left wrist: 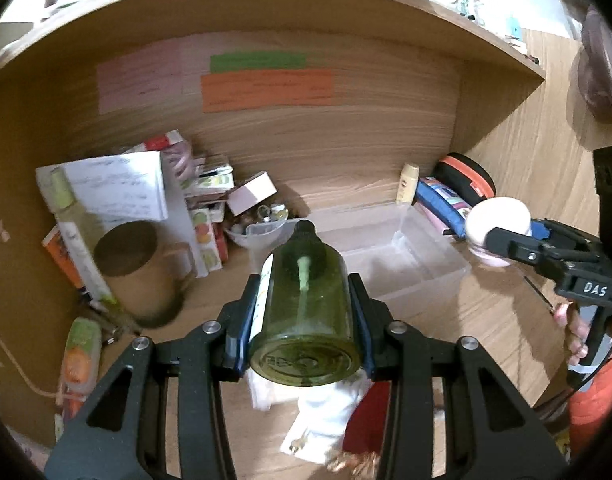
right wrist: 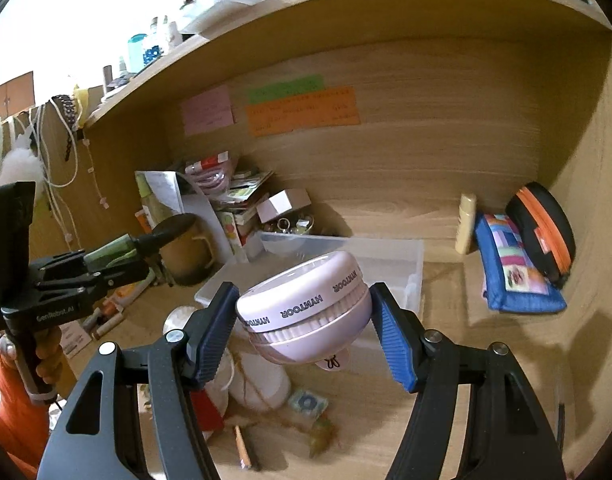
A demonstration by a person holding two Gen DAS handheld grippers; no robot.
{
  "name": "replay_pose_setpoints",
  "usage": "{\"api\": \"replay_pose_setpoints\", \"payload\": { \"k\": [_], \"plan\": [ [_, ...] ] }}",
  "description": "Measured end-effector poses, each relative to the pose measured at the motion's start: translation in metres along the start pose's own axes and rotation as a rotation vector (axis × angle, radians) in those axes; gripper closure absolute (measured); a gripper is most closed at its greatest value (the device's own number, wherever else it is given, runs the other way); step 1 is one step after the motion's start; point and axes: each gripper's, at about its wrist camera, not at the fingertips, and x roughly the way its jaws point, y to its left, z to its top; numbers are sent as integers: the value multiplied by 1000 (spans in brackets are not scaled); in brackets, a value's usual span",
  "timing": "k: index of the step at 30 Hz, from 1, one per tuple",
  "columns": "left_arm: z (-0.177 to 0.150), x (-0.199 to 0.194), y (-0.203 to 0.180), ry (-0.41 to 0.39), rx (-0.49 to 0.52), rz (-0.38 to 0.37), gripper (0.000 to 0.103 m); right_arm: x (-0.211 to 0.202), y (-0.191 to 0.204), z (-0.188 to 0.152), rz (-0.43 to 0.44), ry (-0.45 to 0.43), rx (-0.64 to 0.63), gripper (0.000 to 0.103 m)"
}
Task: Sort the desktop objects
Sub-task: 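Carry the bottle with the left tool while the right tool carries the pink device to the clear bin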
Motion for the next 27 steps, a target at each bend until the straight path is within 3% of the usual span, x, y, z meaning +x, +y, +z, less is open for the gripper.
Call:
{"api": "replay_pose_setpoints", "payload": {
  "k": [11,27],
  "plan": [
    [30,54,6,62,-1,-45,62,55,-27,23,-3,67,28,39],
    [27,146,11,235,16,-76,62,140,-39,12,-36,253,14,39]
  ]
}}
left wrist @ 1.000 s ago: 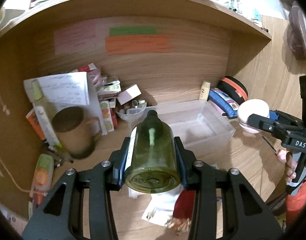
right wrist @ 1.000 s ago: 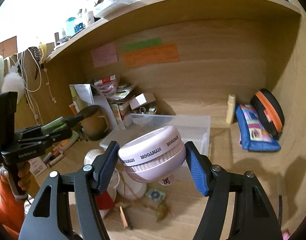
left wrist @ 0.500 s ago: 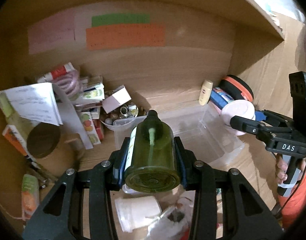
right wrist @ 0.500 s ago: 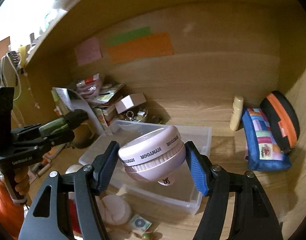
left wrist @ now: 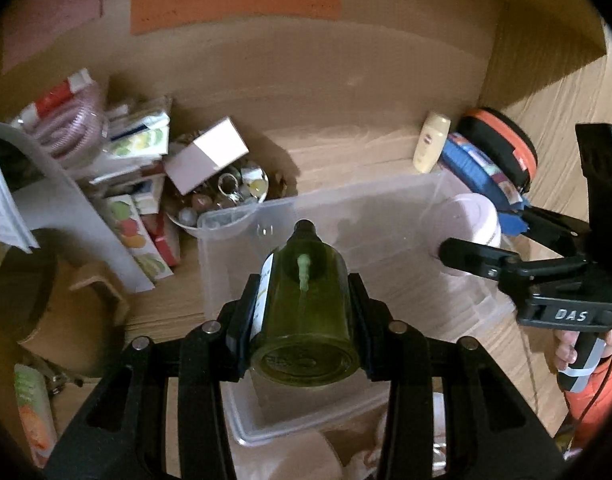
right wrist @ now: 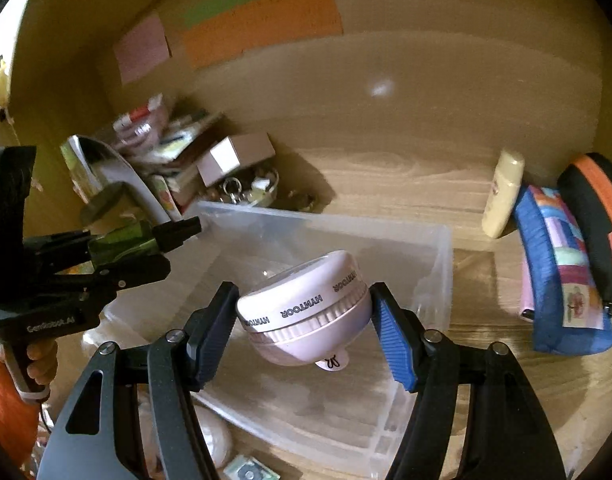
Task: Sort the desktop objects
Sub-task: 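Carry the bottle with the left tool while the right tool carries the pink device to the clear bin, then open the left tool to drop the bottle in the bin while the right tool releases the pink device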
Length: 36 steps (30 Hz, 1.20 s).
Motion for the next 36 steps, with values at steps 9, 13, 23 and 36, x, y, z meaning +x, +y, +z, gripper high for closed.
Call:
{"api": "replay_pose_setpoints", "payload": {
  "k": [9,13,23,36],
  "plan": [
    [1,22,-12,60,44,-2,62,22,0,-5,-57,27,-20,39],
    [3,27,-18,70,59,4,62,25,5,-5,-71,28,-44,39],
    [2,38,-19,101,71,17,62,28,7,-4,-93,55,-83,39],
    [1,36,-20,79,85,58,42,24,18,-5,-112,25,-154,39]
  ]
}}
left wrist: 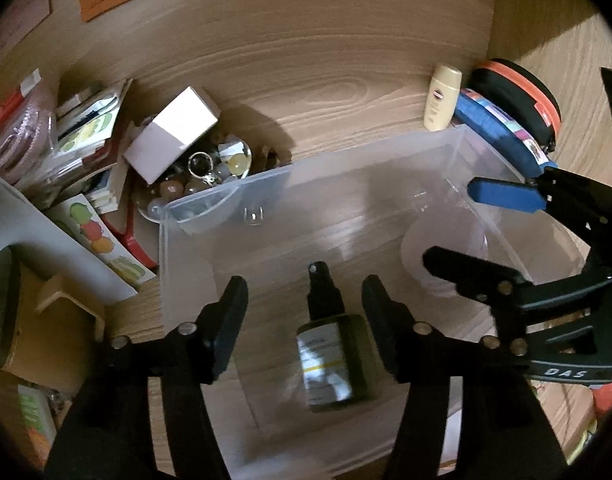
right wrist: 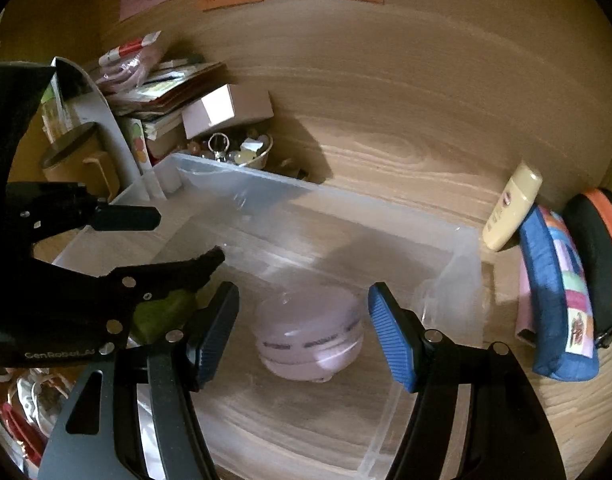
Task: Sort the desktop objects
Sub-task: 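Open the left tool to drop the bottle in the bin while the right tool releases the pink device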
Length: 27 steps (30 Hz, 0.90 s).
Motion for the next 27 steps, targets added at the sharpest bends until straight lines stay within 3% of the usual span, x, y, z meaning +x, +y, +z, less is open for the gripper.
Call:
{"api": "replay_pose_setpoints", "payload": {
  "k": [12,13,14,16,27],
  "plan": [
    [-4,-34,-3,-66,26,59,40,-38,-5,5,-49,-90,35,21],
    [-5,-38,-3,-70,24,65,33,-42,-4,4,-50,-95,38,21],
    [-5,-42,-2,-76,20,74,19,-47,-2,4,-48,-99,40,21],
    [-8,-54,-2,-112,20,97,11,-54,1,2,-48,-107,43,21],
    [-27,-117,-14,-238,51,178,7,-105,19,-14,-65,-156,25,20]
  ]
}}
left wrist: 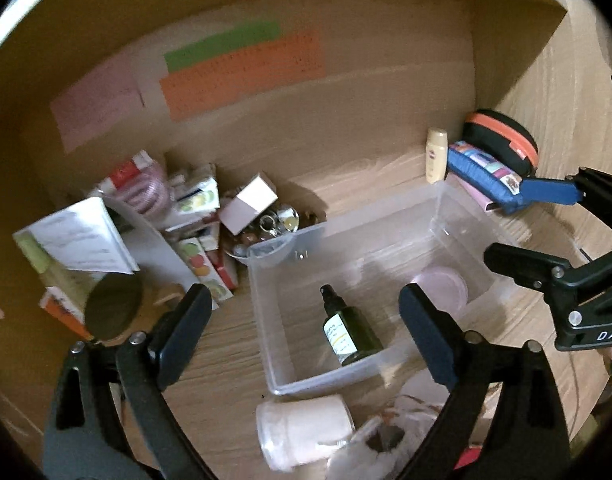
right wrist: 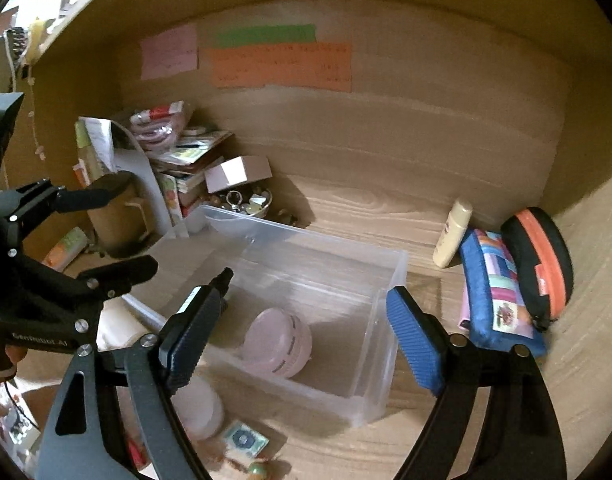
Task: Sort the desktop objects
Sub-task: 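Open the left tool to drop the bottle in the bin while the right tool releases the pink device, then move the left tool to the red velvet pouch while the right tool moves to the blue Max box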
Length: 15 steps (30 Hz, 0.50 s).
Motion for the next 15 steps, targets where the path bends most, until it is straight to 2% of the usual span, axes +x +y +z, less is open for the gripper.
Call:
{"api": "replay_pose_setpoints", "payload": {
  "k": [5,9,15],
  "plan": [
    [-5,-25,0,-47,-5,15,5,-26,6,-5,-8,-25,-5,18],
    [-12,-43,2,-76,-12,25,5,-46,12,-10,-22,-53,-14,5],
    [-26,-63,10,-98,-38,27,4,-70,21,-21,-45,-86,-41,4]
  ]
}}
